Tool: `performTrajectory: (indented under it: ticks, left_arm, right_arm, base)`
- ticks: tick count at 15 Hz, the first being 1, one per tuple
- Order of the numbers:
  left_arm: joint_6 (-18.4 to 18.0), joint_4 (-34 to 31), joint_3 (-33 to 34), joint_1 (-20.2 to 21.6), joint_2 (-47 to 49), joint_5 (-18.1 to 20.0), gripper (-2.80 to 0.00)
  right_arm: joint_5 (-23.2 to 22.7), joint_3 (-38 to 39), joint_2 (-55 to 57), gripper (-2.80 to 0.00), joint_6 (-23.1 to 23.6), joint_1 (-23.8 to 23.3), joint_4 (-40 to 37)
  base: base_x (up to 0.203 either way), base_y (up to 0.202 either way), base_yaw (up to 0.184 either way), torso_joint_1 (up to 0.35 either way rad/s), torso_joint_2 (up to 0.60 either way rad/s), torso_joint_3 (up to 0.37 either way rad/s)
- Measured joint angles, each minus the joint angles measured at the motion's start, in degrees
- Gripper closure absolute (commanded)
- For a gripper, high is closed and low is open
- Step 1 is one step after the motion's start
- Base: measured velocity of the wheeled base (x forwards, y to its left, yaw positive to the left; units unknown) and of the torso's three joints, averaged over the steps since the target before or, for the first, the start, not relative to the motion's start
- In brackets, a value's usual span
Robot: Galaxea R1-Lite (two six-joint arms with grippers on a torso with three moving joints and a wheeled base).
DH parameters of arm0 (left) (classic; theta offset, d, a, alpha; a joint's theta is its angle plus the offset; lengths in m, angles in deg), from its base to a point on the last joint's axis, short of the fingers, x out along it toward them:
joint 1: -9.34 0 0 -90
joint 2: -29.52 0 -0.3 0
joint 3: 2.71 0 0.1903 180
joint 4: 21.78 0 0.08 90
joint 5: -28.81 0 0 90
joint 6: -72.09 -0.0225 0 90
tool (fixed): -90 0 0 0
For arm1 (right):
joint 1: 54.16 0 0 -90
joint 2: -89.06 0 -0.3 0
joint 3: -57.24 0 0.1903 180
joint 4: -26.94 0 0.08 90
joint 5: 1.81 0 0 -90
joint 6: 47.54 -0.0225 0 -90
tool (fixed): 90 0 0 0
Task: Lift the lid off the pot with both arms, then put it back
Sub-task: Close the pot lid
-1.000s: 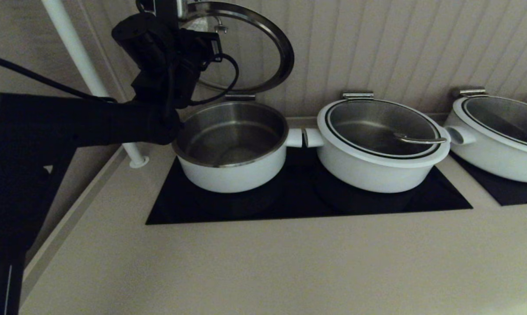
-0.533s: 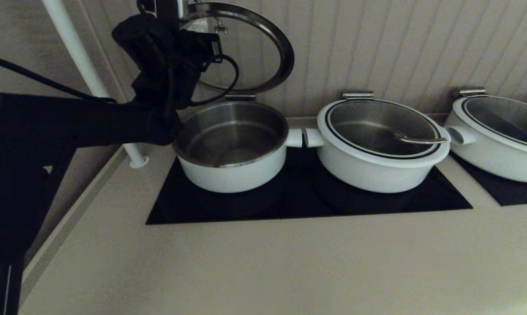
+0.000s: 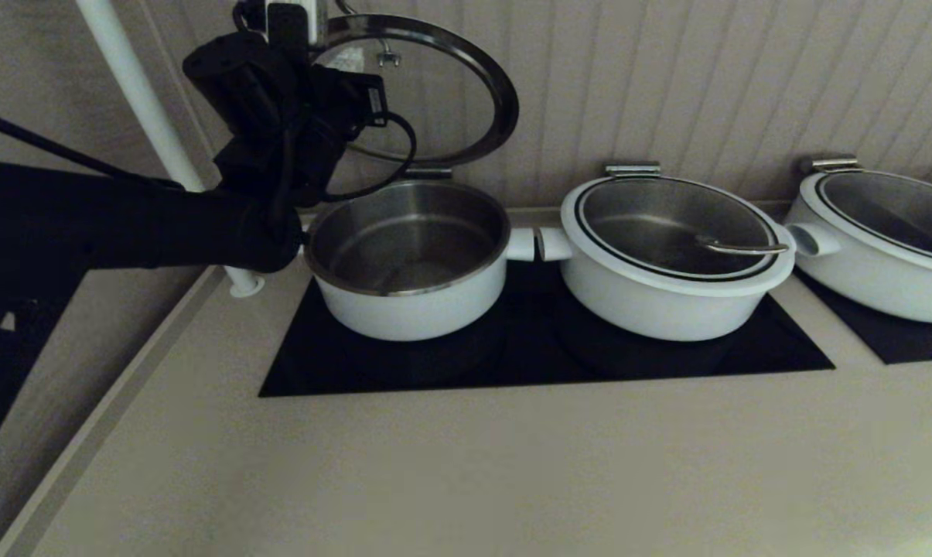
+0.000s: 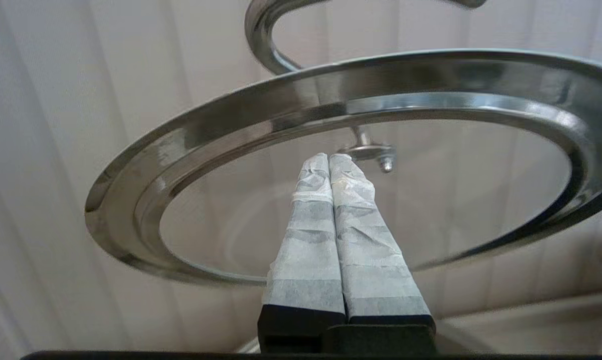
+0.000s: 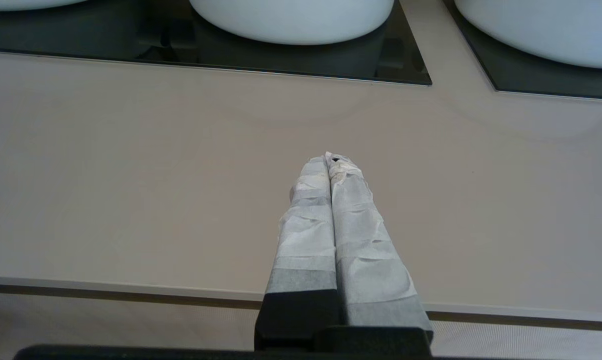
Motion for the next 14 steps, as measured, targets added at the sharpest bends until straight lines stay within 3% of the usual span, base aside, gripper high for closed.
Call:
performTrajectory:
  ticks: [7,14]
  left_arm:
    - [0.0,-0.2,4.9,0.0,-2.2,-0.1,0.00]
    - [0.2,-0.3,20.5,0.0,-8.9,0.0,0.00]
  right_arm:
    - [0.0,0.0,0.0,0.00,0.0,0.0,0.0]
    - [0.0,0.0,0.0,0.00,0.0,0.0,0.0]
  base:
    - [0.000,0.000,0.000,0.000,0.00,0.000]
    - [0.000,0.000,0.000,0.000,0.00,0.000]
